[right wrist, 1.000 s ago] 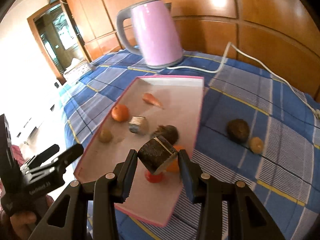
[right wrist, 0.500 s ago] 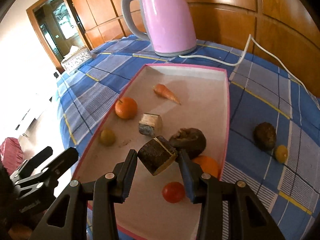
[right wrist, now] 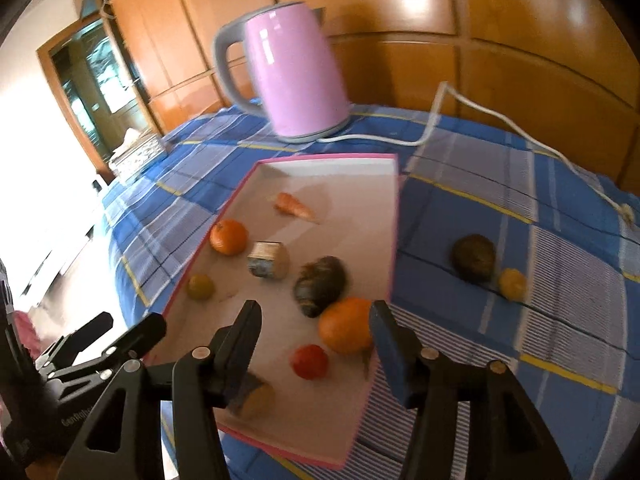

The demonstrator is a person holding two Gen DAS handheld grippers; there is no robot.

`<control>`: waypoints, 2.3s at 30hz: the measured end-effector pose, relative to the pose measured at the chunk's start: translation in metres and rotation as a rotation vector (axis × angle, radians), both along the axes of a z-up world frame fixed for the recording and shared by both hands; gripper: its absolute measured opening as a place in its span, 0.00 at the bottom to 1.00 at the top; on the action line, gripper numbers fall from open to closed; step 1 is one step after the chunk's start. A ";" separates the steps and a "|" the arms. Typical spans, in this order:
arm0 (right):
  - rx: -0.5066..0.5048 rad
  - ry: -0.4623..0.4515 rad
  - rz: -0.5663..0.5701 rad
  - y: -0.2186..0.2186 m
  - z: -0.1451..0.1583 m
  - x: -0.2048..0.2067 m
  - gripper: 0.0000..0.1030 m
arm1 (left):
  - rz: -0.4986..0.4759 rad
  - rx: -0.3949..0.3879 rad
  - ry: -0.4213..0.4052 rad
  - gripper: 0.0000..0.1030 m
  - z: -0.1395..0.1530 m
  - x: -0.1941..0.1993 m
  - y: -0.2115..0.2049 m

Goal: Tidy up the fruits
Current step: 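Carry the cut piece into the tray and open the right gripper, then move the left gripper past the tray toward the small tan disc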

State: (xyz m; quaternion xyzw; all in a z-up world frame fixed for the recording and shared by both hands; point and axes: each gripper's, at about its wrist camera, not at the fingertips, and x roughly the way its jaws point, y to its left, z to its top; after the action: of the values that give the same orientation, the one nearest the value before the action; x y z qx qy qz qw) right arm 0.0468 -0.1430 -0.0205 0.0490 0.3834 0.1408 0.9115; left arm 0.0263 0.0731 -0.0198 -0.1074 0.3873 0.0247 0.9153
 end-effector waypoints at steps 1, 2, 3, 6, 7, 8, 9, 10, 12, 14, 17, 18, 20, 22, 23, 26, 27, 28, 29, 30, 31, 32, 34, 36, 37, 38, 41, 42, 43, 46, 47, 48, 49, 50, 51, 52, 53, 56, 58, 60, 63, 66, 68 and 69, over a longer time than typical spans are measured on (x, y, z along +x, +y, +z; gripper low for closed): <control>-0.004 -0.006 -0.025 -0.006 0.000 -0.004 0.55 | -0.010 0.003 -0.002 1.00 0.001 -0.001 -0.003; -0.008 -0.010 -0.045 -0.010 0.000 -0.007 0.55 | -0.016 0.005 -0.004 1.00 0.001 -0.001 -0.004; -0.009 -0.013 -0.059 -0.014 -0.001 -0.009 0.55 | -0.023 0.007 -0.008 1.00 0.002 -0.002 -0.007; -0.020 -0.022 -0.112 -0.027 -0.002 -0.017 0.55 | -0.047 0.014 -0.014 1.00 0.004 -0.005 -0.013; -0.028 -0.026 -0.132 -0.031 -0.003 -0.020 0.55 | -0.054 0.015 -0.017 1.00 0.004 -0.005 -0.015; -0.035 -0.029 -0.154 -0.036 -0.004 -0.022 0.55 | -0.061 0.017 -0.019 1.00 0.005 -0.006 -0.017; -0.041 -0.031 -0.171 -0.040 -0.004 -0.024 0.55 | -0.067 0.018 -0.021 1.00 0.005 -0.007 -0.019; -0.047 -0.033 -0.186 -0.044 -0.005 -0.026 0.55 | -0.074 0.020 -0.023 1.00 0.006 -0.007 -0.020; -0.057 -0.033 -0.213 -0.053 -0.008 -0.031 0.55 | -0.089 0.022 -0.024 1.00 0.007 -0.008 -0.024; -0.067 -0.035 -0.234 -0.059 -0.009 -0.035 0.55 | -0.099 0.024 -0.026 1.00 0.007 -0.009 -0.026; -0.095 -0.046 -0.265 -0.068 -0.011 -0.040 0.55 | -0.115 0.027 -0.031 1.00 0.008 -0.011 -0.030; -0.102 -0.048 -0.274 -0.070 -0.011 -0.042 0.55 | -0.119 0.027 -0.032 1.00 0.008 -0.011 -0.030; -0.113 -0.050 -0.293 -0.076 -0.013 -0.046 0.55 | -0.126 0.029 -0.035 1.00 0.009 -0.012 -0.032; -0.125 -0.052 -0.314 -0.082 -0.014 -0.048 0.55 | -0.135 0.030 -0.033 1.00 0.008 -0.012 -0.034; -0.125 -0.052 -0.324 -0.085 -0.014 -0.050 0.55 | -0.137 0.030 -0.032 1.00 0.008 -0.012 -0.035; -0.125 -0.047 -0.350 -0.093 -0.016 -0.053 0.56 | -0.146 0.034 -0.031 1.00 0.007 -0.013 -0.038; -0.126 -0.046 -0.356 -0.094 -0.016 -0.054 0.56 | -0.151 0.033 -0.029 1.00 0.007 -0.013 -0.038; -0.128 -0.045 -0.361 -0.096 -0.017 -0.054 0.56 | -0.155 0.033 -0.027 1.00 0.007 -0.013 -0.039; -0.132 -0.044 -0.366 -0.097 -0.018 -0.055 0.56 | -0.159 0.033 -0.027 1.00 0.006 -0.013 -0.040; -0.136 -0.043 -0.371 -0.098 -0.019 -0.056 0.56 | -0.164 0.035 -0.027 1.00 0.006 -0.014 -0.041; -0.141 -0.043 -0.379 -0.099 -0.020 -0.057 0.56 | -0.170 0.036 -0.028 1.00 0.006 -0.014 -0.042; -0.146 -0.043 -0.387 -0.100 -0.021 -0.058 0.56 | -0.176 0.037 -0.029 1.00 0.006 -0.014 -0.043; -0.161 -0.047 -0.402 -0.102 -0.021 -0.059 0.56 | -0.187 0.039 -0.032 1.00 0.006 -0.015 -0.045; -0.181 -0.051 -0.419 -0.104 -0.021 -0.060 0.59 | -0.197 0.040 -0.036 1.00 0.007 -0.016 -0.047; -0.188 -0.053 -0.428 -0.106 -0.022 -0.061 0.62 | -0.202 0.038 -0.041 1.00 0.007 -0.017 -0.048; -0.193 -0.057 -0.441 -0.109 -0.021 -0.062 0.63 | -0.208 0.032 -0.045 1.00 0.007 -0.017 -0.049; -0.194 -0.053 -0.472 -0.117 -0.022 -0.062 0.64 | -0.219 0.019 -0.054 1.00 0.008 -0.018 -0.051; -0.196 -0.053 -0.482 -0.120 -0.022 -0.063 0.64 | -0.222 0.016 -0.063 1.00 0.010 -0.019 -0.052; -0.201 -0.053 -0.495 -0.124 -0.023 -0.064 0.64 | -0.223 0.016 -0.070 1.00 0.010 -0.020 -0.052; -0.206 -0.050 -0.523 -0.134 -0.025 -0.067 0.64 | -0.230 0.014 -0.092 1.00 0.014 -0.021 -0.054; -0.205 -0.050 -0.532 -0.137 -0.026 -0.068 0.64 | -0.236 0.013 -0.098 1.00 0.015 -0.022 -0.055; -0.203 -0.048 -0.544 -0.141 -0.026 -0.069 0.65 | -0.245 0.012 -0.105 1.00 0.016 -0.022 -0.056; -0.202 -0.045 -0.557 -0.145 -0.027 -0.070 0.65 | -0.250 0.012 -0.109 1.00 0.017 -0.022 -0.057; -0.201 -0.041 -0.578 -0.152 -0.029 -0.072 0.65 | -0.254 0.013 -0.113 1.00 0.018 -0.022 -0.058; -0.201 -0.039 -0.595 -0.157 -0.030 -0.073 0.65 | -0.260 0.014 -0.116 1.00 0.019 -0.023 -0.060; -0.200 -0.038 -0.610 -0.162 -0.031 -0.074 0.66 | -0.275 0.015 -0.117 1.00 0.020 -0.022 -0.063; -0.198 -0.035 -0.630 -0.168 -0.033 -0.076 0.66 | -0.284 0.020 -0.118 1.00 0.020 -0.022 -0.064; -0.187 -0.021 -0.687 -0.188 -0.039 -0.082 0.66 | -0.320 0.039 -0.131 1.00 0.024 -0.021 -0.073; -0.186 -0.017 -0.716 -0.198 -0.041 -0.085 0.66 | -0.369 0.031 -0.103 1.00 0.026 -0.016 -0.081; -0.186 -0.010 -0.747 -0.209 -0.045 -0.088 0.66 | -0.385 0.064 -0.092 1.00 0.029 -0.014 -0.091; -0.178 0.004 -0.787 -0.224 -0.051 -0.093 0.67 | -0.448 0.096 -0.066 1.00 0.032 -0.006 -0.110; -0.174 0.012 -0.805 -0.232 -0.055 -0.097 0.67 | -0.472 0.120 -0.067 1.00 0.034 -0.001 -0.123; -0.183 0.010 -0.802 -0.232 -0.057 -0.098 0.67 | -0.505 0.127 -0.057 1.00 0.037 0.005 -0.136; -0.194 0.005 -0.796 -0.231 -0.056 -0.097 0.67 | -0.519 0.130 -0.054 1.00 0.038 0.008 -0.142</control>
State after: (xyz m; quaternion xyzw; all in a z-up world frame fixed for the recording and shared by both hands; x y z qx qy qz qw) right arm -0.0503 -0.3738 -0.0770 0.1080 0.3482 -0.2600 0.8942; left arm 0.0344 -0.0685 0.0182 0.0538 0.3750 -0.1888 0.9060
